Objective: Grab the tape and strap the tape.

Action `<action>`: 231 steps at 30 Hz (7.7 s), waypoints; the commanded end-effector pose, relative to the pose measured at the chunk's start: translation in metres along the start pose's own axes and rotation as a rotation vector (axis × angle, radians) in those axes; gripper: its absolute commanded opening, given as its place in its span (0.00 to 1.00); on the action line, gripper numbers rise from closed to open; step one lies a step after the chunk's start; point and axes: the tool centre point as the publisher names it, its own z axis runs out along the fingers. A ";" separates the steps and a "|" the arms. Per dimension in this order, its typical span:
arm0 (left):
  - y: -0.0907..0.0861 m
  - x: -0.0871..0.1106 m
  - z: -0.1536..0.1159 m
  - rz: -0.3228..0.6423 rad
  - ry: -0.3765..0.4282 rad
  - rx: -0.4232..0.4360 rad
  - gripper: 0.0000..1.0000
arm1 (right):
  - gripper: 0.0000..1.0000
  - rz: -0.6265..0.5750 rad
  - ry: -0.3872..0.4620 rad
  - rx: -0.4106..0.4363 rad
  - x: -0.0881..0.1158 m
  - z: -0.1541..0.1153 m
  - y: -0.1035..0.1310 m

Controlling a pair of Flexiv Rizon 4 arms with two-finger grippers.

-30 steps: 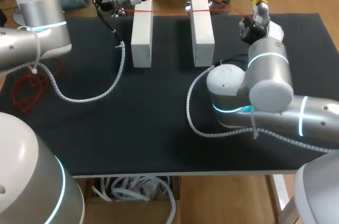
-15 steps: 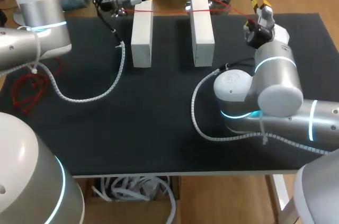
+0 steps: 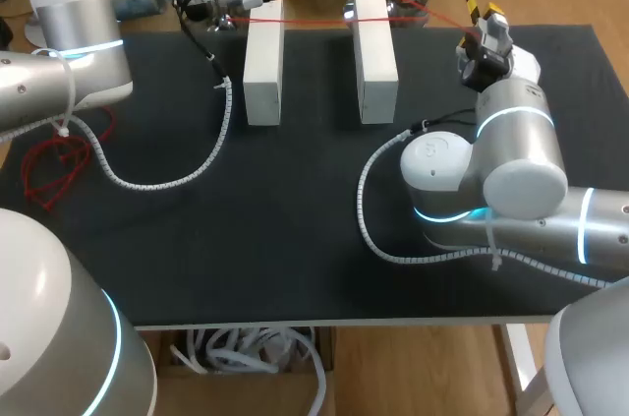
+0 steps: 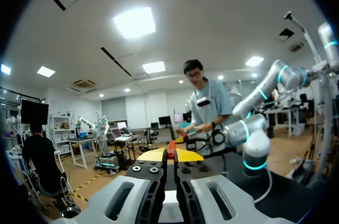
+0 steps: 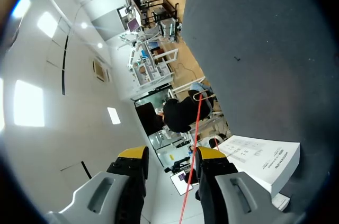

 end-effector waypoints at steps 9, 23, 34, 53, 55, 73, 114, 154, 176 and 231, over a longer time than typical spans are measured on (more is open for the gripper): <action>0.000 -0.001 0.000 -0.001 0.002 0.000 0.00 | 0.25 -0.014 -0.002 0.003 0.000 -0.001 0.001; 0.000 -0.001 0.000 -0.001 0.002 0.000 0.00 | 0.03 -0.033 -0.002 0.010 -0.003 -0.004 0.000; 0.000 -0.001 0.000 -0.001 0.002 0.000 0.00 | 0.00 -0.310 0.122 -0.007 -0.008 -0.009 -0.004; 0.000 -0.001 0.000 -0.001 0.002 0.000 0.00 | 0.00 -0.638 0.165 -0.197 0.003 -0.006 -0.010; 0.000 -0.001 0.000 -0.001 0.002 0.000 0.00 | 0.00 -0.638 0.165 -0.197 0.003 -0.006 -0.010; 0.001 0.001 0.000 -0.049 0.028 -0.128 0.00 | 0.00 -0.726 0.381 -0.136 0.022 -0.032 -0.021; -0.034 0.002 0.044 -0.629 0.205 -1.129 0.00 | 0.00 -0.866 0.233 -0.221 0.060 -0.075 -0.032; -0.050 0.025 0.048 -0.301 -0.110 -1.199 0.00 | 0.00 -0.932 0.342 -0.164 0.050 -0.068 -0.052; -0.051 0.034 0.052 -0.292 -0.058 -1.091 0.00 | 0.00 -0.830 0.316 -0.087 0.050 -0.082 -0.050; -0.051 0.034 0.052 -0.292 -0.058 -1.091 0.00 | 0.00 -1.677 0.156 -0.043 0.117 -0.048 -0.115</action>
